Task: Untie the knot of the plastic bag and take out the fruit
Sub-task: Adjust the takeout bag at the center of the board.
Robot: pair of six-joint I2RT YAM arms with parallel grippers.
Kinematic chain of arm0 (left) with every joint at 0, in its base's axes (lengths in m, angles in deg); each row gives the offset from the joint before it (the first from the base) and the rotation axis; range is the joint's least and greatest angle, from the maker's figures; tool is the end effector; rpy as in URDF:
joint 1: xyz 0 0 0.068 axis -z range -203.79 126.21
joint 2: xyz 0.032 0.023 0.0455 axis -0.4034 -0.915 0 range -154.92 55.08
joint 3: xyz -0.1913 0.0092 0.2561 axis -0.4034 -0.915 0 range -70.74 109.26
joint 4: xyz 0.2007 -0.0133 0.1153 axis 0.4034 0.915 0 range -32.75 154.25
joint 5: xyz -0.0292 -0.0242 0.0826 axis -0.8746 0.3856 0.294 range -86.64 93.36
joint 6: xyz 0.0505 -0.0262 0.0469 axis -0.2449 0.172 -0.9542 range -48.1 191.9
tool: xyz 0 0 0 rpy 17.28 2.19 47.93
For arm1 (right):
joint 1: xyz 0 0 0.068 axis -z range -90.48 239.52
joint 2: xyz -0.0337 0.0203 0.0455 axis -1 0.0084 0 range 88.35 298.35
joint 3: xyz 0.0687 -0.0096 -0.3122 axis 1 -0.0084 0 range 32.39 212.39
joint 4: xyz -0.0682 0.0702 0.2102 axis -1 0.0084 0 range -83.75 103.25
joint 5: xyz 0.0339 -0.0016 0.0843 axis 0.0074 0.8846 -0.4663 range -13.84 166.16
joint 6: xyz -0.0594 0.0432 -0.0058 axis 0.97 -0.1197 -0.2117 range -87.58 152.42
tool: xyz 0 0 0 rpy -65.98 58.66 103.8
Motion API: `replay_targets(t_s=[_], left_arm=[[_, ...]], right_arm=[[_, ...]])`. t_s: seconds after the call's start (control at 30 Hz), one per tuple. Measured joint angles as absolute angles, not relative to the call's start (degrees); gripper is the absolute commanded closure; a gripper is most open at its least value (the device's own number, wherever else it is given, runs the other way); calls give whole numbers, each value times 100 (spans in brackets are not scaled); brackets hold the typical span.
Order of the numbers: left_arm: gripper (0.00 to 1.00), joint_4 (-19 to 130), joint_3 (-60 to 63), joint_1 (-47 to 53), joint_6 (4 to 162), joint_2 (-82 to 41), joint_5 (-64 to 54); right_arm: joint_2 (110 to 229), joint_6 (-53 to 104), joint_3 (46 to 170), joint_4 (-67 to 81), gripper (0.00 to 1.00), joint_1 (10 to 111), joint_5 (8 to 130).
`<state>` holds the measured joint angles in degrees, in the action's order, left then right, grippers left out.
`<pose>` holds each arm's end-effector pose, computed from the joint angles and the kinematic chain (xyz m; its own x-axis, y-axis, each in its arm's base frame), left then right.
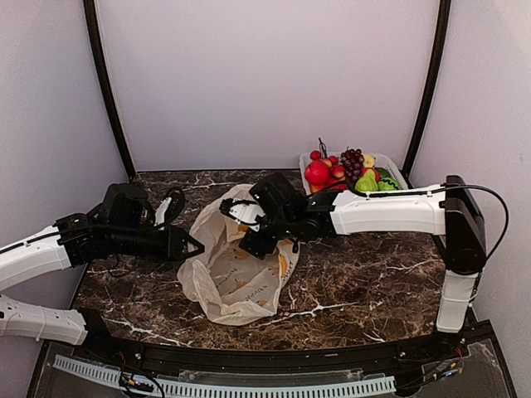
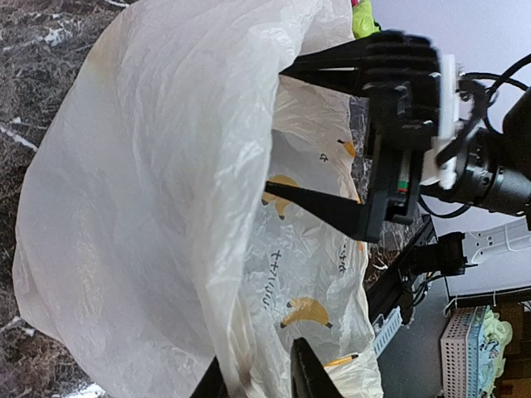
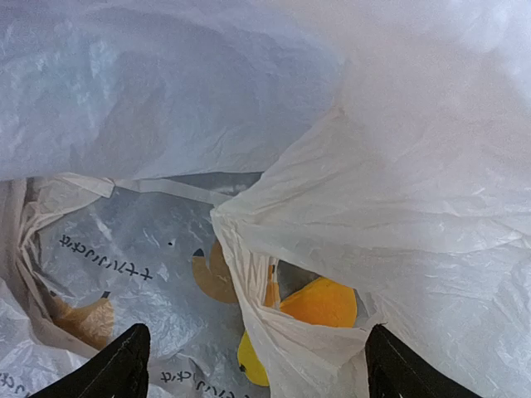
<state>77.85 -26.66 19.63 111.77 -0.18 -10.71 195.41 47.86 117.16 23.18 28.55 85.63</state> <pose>0.1179 -0.1321 0.3173 -0.8173 -0.0827 -0.5702 0.3816 0.6638 -0.6433 0.2205 0.3762 0.3016 -0.0827 -0.6901 -0.7190 -0.8533 0.4217 -0.3066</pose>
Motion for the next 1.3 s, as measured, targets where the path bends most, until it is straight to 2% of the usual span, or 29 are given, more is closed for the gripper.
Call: replay_targets(t_s=[0.03,0.07,0.23,0.33,0.4,0.53,0.67,0.77,0.9,1.13,1.3], left_arm=[[96,7759,-2666,1963,11173,-20,-1022],[98,7754,-2666,1963,11171,-20,-1020],[99,7757,-2666,1963,11151,-18,-909],[99,7781,-2666,1963,11127,4,-843],[99,7835,-2666,1963,11101,23,-808],[99,7923,-2664,1963,11022,37,-760],[99,8043,-2660,1963,10928,32,-684],[99,8172,-2614,1963,10810,10,-607],[99,8272,-2566,1963,10668,2,-520],[99,8417,-2566,1963,10382,-92,-400],[99,8441,-2566,2175,10154,-171,-319]], right_arm=[[19836,5068,11786,2296,11,2855,8911],[19836,5068,11786,2296,11,2855,8911],[20116,5547,11810,1981,12,2886,9684],[20267,5729,11810,1776,15,2942,10025],[20313,5833,11810,1667,21,3006,10198],[20321,6021,11810,1400,41,3122,10471],[20313,5993,11810,1265,85,3196,10598],[20197,5720,11808,1299,100,3272,10539],[19692,5235,11760,1383,100,3476,10106],[18249,4201,11494,1398,100,3976,8052],[17865,3497,11292,1400,100,4160,6565]])
